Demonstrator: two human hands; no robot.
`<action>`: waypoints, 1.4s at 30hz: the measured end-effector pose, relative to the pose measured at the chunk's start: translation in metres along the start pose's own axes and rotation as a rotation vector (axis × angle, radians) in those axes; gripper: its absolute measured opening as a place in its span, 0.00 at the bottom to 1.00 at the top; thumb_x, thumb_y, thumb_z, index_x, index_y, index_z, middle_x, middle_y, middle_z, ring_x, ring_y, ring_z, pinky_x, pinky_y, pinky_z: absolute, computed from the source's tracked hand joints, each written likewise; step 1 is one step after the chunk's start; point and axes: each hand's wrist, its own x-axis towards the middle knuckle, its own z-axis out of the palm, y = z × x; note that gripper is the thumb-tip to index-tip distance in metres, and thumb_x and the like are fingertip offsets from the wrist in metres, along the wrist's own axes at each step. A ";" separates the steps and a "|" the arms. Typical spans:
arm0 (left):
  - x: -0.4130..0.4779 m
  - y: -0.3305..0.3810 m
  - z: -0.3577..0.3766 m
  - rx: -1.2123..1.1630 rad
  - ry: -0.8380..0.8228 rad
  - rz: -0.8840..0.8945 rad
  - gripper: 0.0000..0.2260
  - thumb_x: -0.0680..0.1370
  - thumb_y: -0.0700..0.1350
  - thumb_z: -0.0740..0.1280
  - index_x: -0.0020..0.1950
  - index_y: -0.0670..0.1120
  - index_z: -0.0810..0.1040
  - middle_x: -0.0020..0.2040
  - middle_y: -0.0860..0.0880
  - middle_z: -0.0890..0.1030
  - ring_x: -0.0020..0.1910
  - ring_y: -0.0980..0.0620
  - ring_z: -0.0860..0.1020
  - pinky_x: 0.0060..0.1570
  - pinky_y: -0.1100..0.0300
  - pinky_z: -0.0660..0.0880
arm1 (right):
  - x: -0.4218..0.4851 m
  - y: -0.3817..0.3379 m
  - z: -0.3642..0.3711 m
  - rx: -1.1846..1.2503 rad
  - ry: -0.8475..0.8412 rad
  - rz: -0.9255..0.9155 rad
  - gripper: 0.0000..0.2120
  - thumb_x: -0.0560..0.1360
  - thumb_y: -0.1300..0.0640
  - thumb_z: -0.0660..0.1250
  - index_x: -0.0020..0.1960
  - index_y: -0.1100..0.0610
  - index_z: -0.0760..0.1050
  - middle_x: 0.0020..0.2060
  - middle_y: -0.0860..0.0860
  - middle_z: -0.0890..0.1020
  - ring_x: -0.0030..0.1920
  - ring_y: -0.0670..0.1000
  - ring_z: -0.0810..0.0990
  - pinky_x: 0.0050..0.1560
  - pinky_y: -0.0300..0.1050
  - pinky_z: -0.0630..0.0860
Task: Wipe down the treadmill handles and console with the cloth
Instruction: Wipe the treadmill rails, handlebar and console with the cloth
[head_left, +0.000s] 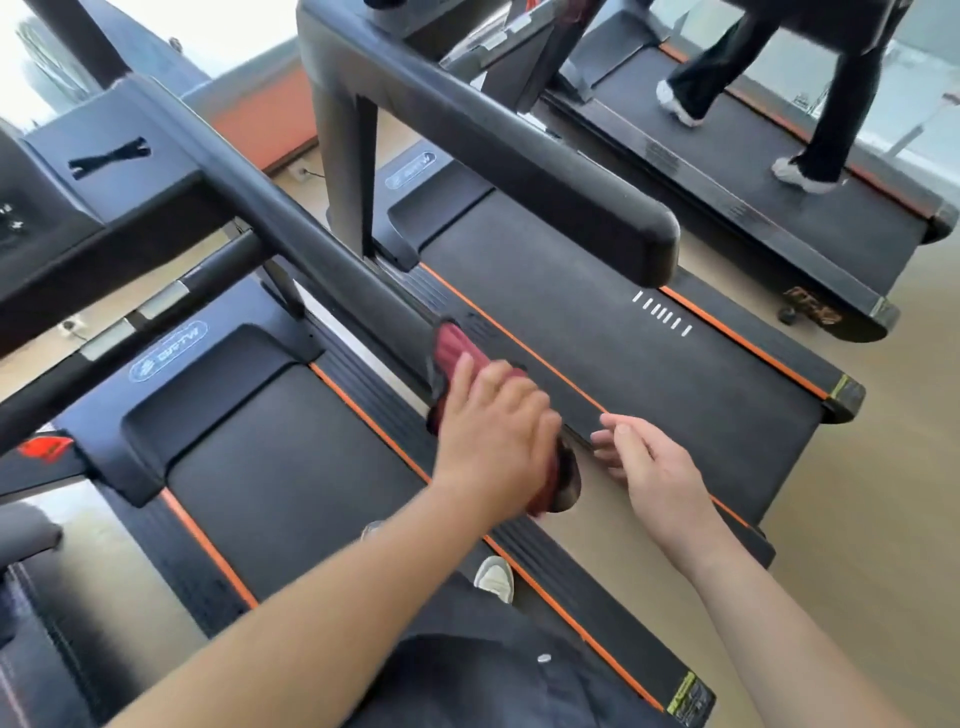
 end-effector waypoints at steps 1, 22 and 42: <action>-0.013 0.012 0.004 -0.043 -0.004 0.128 0.14 0.82 0.53 0.61 0.57 0.50 0.83 0.59 0.52 0.82 0.66 0.43 0.74 0.78 0.41 0.54 | 0.001 -0.003 0.002 0.022 0.021 -0.002 0.14 0.84 0.52 0.57 0.63 0.49 0.79 0.53 0.44 0.84 0.56 0.42 0.81 0.67 0.54 0.75; -0.015 -0.085 -0.036 -0.472 0.248 -0.045 0.08 0.79 0.37 0.66 0.55 0.42 0.84 0.57 0.49 0.84 0.59 0.46 0.81 0.61 0.50 0.76 | 0.006 -0.024 0.092 -0.683 0.012 -0.423 0.27 0.81 0.45 0.53 0.74 0.59 0.69 0.69 0.54 0.75 0.68 0.55 0.74 0.68 0.54 0.72; 0.015 -0.274 -0.070 -0.793 -0.271 -0.839 0.11 0.82 0.48 0.63 0.58 0.50 0.84 0.52 0.54 0.84 0.55 0.53 0.80 0.57 0.58 0.76 | 0.138 -0.185 0.288 -1.171 0.037 -0.539 0.36 0.82 0.39 0.48 0.77 0.67 0.58 0.62 0.61 0.76 0.56 0.62 0.79 0.42 0.55 0.77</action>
